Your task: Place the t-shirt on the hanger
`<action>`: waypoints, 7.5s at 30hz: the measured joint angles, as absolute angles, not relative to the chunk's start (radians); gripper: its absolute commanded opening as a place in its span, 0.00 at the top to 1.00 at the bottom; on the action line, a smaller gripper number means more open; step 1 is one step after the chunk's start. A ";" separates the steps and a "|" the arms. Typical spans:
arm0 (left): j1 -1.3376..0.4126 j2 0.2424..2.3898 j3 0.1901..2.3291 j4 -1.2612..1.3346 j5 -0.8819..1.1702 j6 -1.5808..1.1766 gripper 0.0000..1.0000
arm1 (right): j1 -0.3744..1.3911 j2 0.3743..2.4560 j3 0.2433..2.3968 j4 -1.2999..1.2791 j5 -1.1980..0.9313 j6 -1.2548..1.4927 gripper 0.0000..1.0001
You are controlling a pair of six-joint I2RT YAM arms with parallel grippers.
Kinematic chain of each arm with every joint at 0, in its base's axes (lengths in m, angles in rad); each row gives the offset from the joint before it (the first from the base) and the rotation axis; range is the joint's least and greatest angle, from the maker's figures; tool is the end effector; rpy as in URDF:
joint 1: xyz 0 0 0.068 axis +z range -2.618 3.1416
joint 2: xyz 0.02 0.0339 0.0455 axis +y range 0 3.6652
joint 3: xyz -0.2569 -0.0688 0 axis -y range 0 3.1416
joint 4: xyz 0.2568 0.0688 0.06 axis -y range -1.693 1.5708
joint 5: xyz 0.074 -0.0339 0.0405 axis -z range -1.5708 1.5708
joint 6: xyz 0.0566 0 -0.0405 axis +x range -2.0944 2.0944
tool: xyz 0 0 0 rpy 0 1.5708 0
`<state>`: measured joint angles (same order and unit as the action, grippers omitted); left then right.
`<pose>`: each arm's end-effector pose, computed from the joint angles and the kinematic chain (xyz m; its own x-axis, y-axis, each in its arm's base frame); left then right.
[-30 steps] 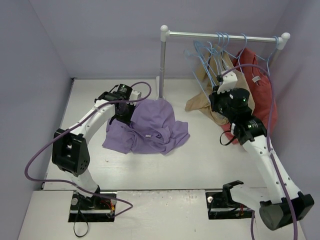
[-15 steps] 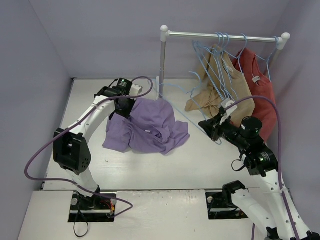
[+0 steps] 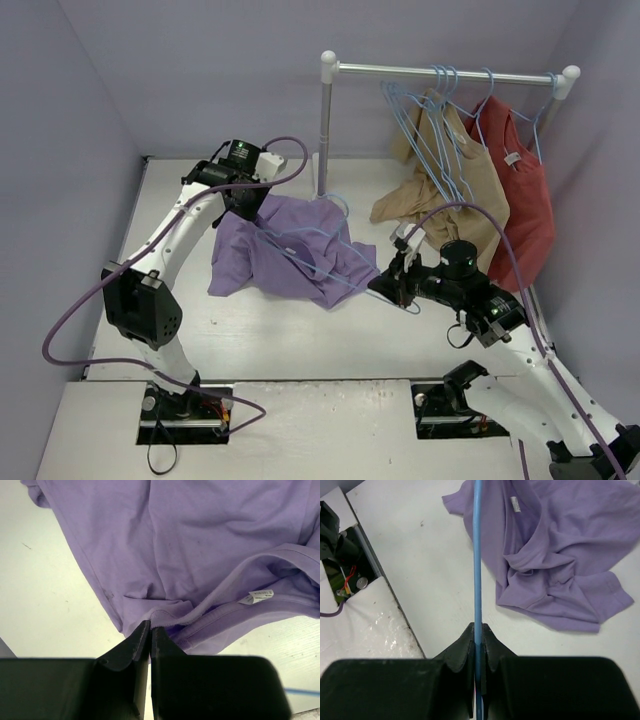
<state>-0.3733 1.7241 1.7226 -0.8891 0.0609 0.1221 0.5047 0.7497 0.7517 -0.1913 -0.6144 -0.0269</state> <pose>0.3695 -0.1484 0.3255 -0.6698 0.3929 -0.6300 0.4849 0.8741 0.0296 0.1652 0.1285 0.3264 -0.1407 -0.1028 -0.9847 -0.8948 0.4389 0.0820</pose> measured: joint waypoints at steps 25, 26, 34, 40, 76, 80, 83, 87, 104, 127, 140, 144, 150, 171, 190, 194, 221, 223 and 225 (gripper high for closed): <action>-0.395 1.642 1.687 -0.928 0.048 0.211 1.00 | 0.531 0.815 0.795 -0.189 -0.564 -0.054 1.00; -0.399 1.642 1.687 -0.928 0.046 0.213 1.00 | 0.531 0.811 0.797 -0.187 -0.563 -0.055 1.00; -0.420 1.642 1.687 -0.929 0.055 0.225 1.00 | 0.531 0.821 0.806 -0.184 -0.557 -0.074 1.00; -0.421 1.642 1.687 -0.931 0.068 0.230 1.00 | 0.532 0.862 0.806 -0.183 -0.559 -0.081 1.00; -0.583 1.540 1.968 -0.941 0.034 -0.178 1.00 | 0.571 0.962 0.830 0.162 -0.644 -0.019 1.00; -0.605 1.535 2.030 -0.939 0.003 -0.264 1.00 | 0.591 0.961 0.830 0.224 -0.614 -0.016 1.00; -0.625 1.531 2.065 -0.936 -0.033 -0.326 1.00 | 0.601 0.961 0.830 0.267 -0.576 -0.018 1.00; -0.653 1.509 2.082 -0.932 -0.102 -0.387 1.00 | 0.605 0.957 0.829 0.304 -0.519 -0.033 1.00; -0.807 1.520 2.275 -0.926 -0.241 -0.450 1.00 | 0.606 0.955 0.828 0.474 -0.456 -0.050 1.00; -0.970 1.563 2.384 -0.901 -0.306 -0.250 0.41 | 0.610 1.029 0.782 0.721 -0.406 0.010 1.00; -0.797 1.293 2.131 -0.901 -0.119 0.333 0.44 | 0.610 1.034 0.743 0.716 -0.498 0.033 1.00; -0.657 1.306 2.082 -0.944 0.095 0.424 0.44 | 0.610 1.057 0.743 0.711 -0.563 0.033 1.00; -0.580 1.445 2.106 -1.044 0.319 0.507 0.44 | 0.610 1.099 0.743 0.668 -0.653 0.033 1.00; -0.470 1.502 2.016 -1.284 0.659 0.655 1.00 | 0.602 1.155 0.745 0.633 -0.765 0.035 0.62; -0.463 1.251 1.496 -0.821 0.334 0.347 1.00 | 0.670 1.099 0.647 0.513 -0.120 0.330 0.35; -0.464 1.240 1.494 -0.777 0.317 0.294 1.00 | 0.816 1.109 0.612 0.498 0.046 0.429 0.35; -0.518 1.222 1.460 -0.743 0.312 0.205 1.00 | 1.108 1.514 0.823 0.523 0.529 0.622 0.38; -0.518 1.219 1.460 -0.743 0.312 0.204 1.00 | 1.108 1.524 0.823 0.521 0.529 0.625 0.38; -0.518 1.217 1.460 -0.743 0.310 0.205 1.00 | 1.108 1.525 0.823 0.522 0.528 0.625 0.38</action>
